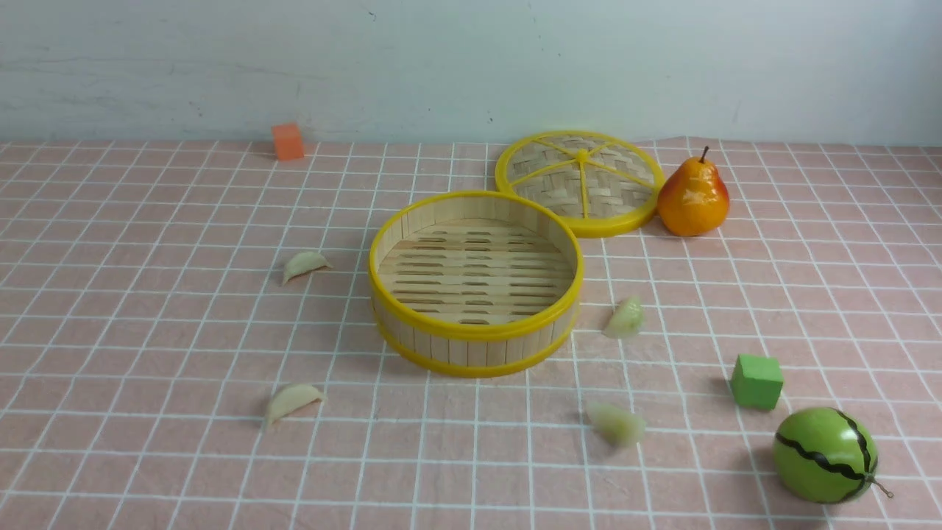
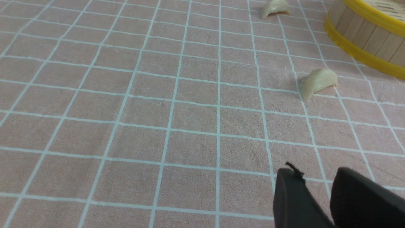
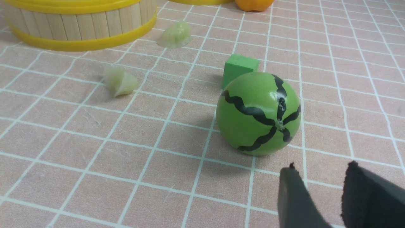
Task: Put the dumplings into the steamer on the table with the pink tablecloth.
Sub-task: 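Reach for and grasp a dumpling on the table with the left gripper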
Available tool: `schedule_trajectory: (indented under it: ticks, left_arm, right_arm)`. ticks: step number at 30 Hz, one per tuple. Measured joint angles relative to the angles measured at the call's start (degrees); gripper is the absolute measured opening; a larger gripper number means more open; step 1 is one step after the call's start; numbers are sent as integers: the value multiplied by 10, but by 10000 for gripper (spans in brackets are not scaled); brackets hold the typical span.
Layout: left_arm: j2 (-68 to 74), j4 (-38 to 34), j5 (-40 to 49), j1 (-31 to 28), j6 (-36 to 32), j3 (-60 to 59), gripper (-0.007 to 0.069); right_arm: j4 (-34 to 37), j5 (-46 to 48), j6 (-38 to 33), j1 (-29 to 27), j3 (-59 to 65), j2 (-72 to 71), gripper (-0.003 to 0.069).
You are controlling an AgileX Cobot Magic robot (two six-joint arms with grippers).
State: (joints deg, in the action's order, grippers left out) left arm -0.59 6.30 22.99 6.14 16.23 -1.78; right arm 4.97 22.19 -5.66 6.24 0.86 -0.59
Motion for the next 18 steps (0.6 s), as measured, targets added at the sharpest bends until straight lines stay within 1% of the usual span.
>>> schedule_trajectory:
  ticks: [18]
  left_arm:
    - [0, 0, 0, 0, 0, 0, 212]
  right_arm:
    - [0, 0, 3, 0, 0, 0, 239]
